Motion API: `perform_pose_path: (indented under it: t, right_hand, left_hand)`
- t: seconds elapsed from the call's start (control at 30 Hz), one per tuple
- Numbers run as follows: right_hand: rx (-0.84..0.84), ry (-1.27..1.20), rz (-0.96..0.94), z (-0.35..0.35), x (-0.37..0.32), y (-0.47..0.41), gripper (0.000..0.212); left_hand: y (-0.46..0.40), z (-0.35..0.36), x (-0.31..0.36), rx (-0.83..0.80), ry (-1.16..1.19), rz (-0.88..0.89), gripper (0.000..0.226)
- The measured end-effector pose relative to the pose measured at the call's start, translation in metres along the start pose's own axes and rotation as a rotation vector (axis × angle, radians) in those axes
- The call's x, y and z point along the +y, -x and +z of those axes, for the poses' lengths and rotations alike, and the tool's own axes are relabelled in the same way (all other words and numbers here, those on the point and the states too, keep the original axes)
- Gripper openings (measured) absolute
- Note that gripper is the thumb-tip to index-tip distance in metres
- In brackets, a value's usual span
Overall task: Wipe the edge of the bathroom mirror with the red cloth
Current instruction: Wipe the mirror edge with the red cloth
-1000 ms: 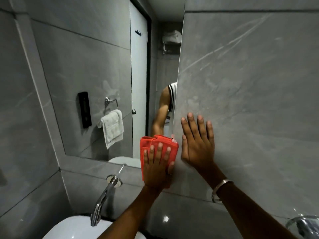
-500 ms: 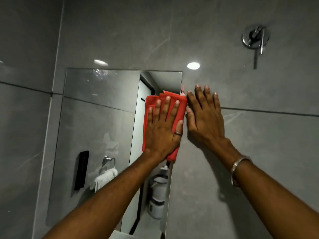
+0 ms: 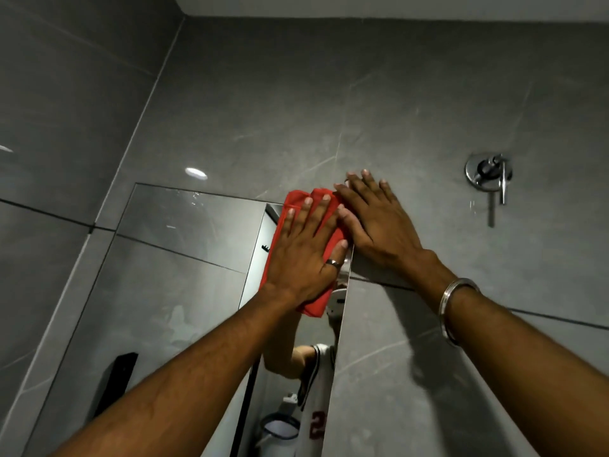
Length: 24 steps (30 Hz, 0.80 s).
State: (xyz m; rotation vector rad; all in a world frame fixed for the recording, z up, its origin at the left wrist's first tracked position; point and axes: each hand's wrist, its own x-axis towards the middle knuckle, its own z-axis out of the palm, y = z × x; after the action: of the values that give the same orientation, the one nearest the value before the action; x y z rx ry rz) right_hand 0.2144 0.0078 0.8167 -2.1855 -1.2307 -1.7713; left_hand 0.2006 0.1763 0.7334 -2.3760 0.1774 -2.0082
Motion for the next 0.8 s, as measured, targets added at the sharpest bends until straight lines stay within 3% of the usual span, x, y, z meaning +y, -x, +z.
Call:
perform_pose_path:
  t: [0.37,0.8]
  right_hand:
    - [-0.164,0.096,-0.232,0.009,-0.030,-0.091,0.068]
    - [-0.148,0.321,-0.483,0.077,-0.111,-0.191,0.068]
  left_hand:
    - [0.015,-0.023,-0.117,0.068,-0.056,-0.190,0.069]
    - [0.034,-0.055,-0.238,0.076,-0.010,-0.291,0.071]
